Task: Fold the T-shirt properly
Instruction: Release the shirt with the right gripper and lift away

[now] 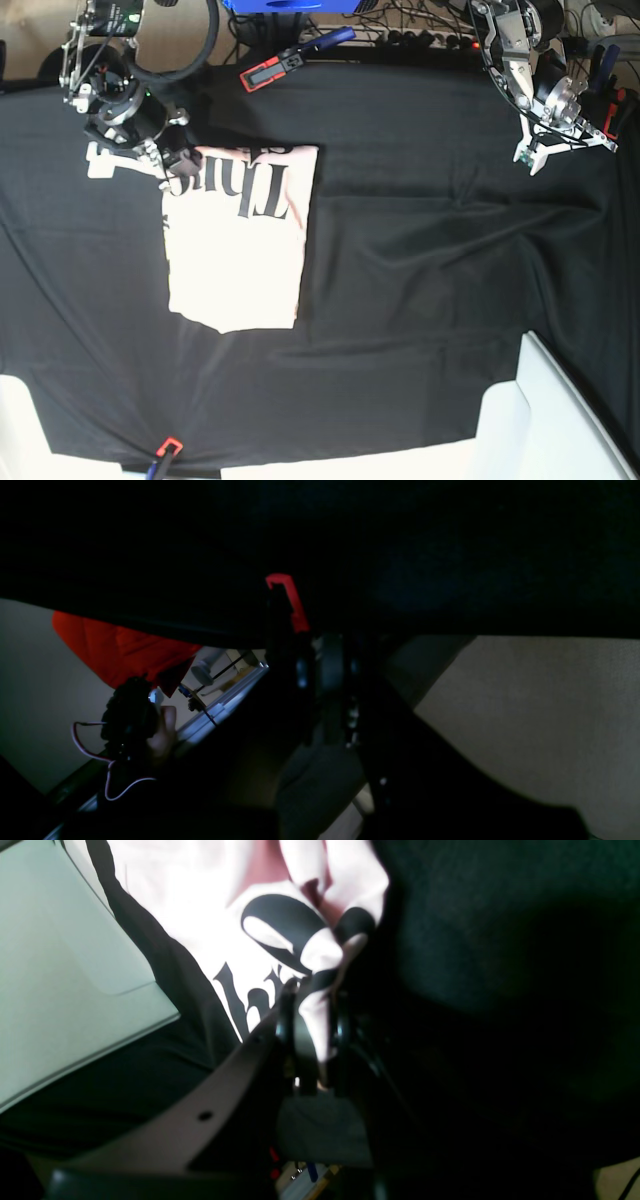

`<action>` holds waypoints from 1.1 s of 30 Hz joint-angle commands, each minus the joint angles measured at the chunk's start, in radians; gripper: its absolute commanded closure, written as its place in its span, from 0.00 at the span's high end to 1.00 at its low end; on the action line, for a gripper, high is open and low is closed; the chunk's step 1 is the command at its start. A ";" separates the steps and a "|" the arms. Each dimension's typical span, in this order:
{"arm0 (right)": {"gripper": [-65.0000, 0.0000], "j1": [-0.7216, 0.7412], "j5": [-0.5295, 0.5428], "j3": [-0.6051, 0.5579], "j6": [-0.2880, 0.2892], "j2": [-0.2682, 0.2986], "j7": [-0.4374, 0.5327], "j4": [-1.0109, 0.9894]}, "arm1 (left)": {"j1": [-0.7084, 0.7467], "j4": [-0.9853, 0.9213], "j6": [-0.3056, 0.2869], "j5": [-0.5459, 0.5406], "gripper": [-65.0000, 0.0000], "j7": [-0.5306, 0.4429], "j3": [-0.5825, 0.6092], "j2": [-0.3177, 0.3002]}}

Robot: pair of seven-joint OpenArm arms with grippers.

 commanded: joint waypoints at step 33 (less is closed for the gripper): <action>0.36 0.002 0.018 0.004 -0.214 0.093 -0.012 0.020 | -0.074 -0.052 0.013 0.013 0.03 0.003 0.003 -0.003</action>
